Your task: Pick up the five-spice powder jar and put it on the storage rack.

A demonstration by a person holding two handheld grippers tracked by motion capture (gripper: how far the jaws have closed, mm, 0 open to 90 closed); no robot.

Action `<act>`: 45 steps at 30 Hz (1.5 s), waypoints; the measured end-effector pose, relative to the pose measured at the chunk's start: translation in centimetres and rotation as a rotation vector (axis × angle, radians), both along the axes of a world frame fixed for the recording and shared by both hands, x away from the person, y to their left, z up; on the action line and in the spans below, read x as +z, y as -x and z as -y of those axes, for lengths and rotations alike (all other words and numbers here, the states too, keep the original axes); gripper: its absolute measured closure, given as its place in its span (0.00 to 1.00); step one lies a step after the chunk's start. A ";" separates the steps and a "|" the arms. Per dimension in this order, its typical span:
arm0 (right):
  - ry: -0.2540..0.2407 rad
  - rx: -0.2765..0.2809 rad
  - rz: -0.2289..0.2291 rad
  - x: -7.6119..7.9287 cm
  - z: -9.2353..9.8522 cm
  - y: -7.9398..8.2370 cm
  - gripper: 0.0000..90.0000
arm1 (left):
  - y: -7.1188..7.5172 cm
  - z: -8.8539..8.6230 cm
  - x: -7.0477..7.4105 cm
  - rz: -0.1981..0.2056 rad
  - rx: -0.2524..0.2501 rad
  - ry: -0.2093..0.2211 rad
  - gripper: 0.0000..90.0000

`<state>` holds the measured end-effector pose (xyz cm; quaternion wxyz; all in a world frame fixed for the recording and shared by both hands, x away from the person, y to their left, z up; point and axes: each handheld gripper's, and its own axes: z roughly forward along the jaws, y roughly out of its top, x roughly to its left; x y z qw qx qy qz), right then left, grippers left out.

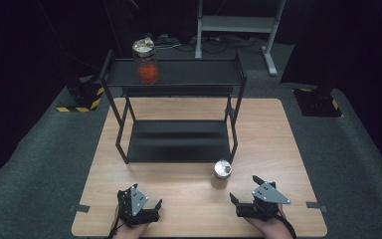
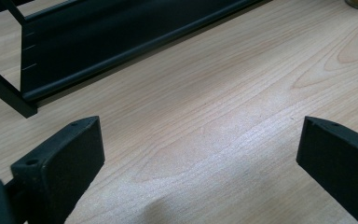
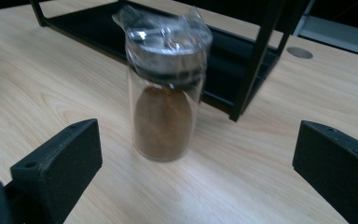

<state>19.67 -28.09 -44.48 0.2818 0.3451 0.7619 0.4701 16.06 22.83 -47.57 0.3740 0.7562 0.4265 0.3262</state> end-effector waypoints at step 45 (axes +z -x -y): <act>-0.128 -0.030 -0.004 -1.5 -5.4 -4.7 0.15 | -0.2 -1.1 -0.1 -0.011 -0.008 0.059 0.01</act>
